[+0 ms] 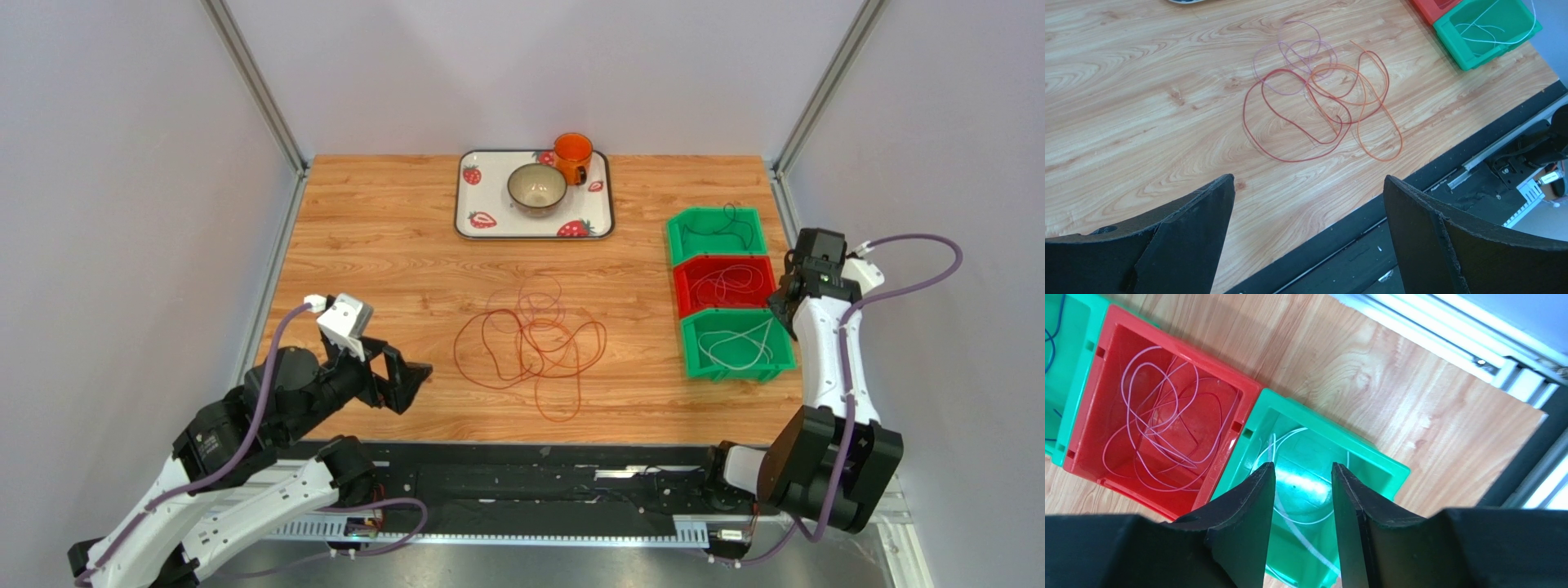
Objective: Untangle the cables
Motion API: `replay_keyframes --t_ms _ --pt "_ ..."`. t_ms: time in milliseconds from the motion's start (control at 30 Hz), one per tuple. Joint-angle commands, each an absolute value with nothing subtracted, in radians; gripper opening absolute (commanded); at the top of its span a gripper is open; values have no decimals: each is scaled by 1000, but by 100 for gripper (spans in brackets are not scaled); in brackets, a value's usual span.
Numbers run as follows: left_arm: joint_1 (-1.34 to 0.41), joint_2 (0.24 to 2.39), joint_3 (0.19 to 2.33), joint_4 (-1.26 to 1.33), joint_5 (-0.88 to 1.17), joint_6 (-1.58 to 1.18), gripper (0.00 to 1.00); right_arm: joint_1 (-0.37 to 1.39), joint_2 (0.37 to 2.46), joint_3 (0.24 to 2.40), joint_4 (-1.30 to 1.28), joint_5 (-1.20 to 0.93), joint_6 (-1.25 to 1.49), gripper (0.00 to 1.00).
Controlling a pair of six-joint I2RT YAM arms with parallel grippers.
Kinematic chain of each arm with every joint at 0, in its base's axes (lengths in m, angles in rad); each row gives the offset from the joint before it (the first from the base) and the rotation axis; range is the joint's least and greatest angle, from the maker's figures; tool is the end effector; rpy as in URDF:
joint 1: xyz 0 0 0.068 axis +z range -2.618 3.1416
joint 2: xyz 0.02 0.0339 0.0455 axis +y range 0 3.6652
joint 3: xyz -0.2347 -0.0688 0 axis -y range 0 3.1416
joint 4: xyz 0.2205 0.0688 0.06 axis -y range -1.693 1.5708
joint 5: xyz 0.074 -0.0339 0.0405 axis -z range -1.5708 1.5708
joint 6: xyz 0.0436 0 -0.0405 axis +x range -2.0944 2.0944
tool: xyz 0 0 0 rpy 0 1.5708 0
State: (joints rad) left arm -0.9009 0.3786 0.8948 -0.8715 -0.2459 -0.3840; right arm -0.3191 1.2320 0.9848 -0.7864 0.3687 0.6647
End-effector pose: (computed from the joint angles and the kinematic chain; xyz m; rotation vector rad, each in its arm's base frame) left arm 0.0537 -0.0507 0.3208 0.3378 1.9364 -0.6224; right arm 0.2127 -0.0868 0.2406 1.3103 2.1703 -0.3453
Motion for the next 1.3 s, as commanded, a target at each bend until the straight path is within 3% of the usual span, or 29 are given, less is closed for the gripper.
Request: replay_keyframes --t_ms 0,167,433,767,1033,1267 --pt "-904 373 891 -856 -252 -388 98 -316 1256 1068 -922 414 664 42" --pt "-904 364 891 -857 -258 -390 98 -314 1224 1063 -919 287 623 33" --pt "-904 359 890 -857 -258 -390 98 -314 1057 1036 -963 160 609 31" --pt "-904 345 888 -853 -253 -388 98 -314 850 792 -922 17 634 33" --pt "-904 339 887 -853 -252 -387 98 -321 842 733 -922 63 728 31" --pt "-904 339 887 -850 -249 -385 98 -322 733 736 -968 192 818 36"
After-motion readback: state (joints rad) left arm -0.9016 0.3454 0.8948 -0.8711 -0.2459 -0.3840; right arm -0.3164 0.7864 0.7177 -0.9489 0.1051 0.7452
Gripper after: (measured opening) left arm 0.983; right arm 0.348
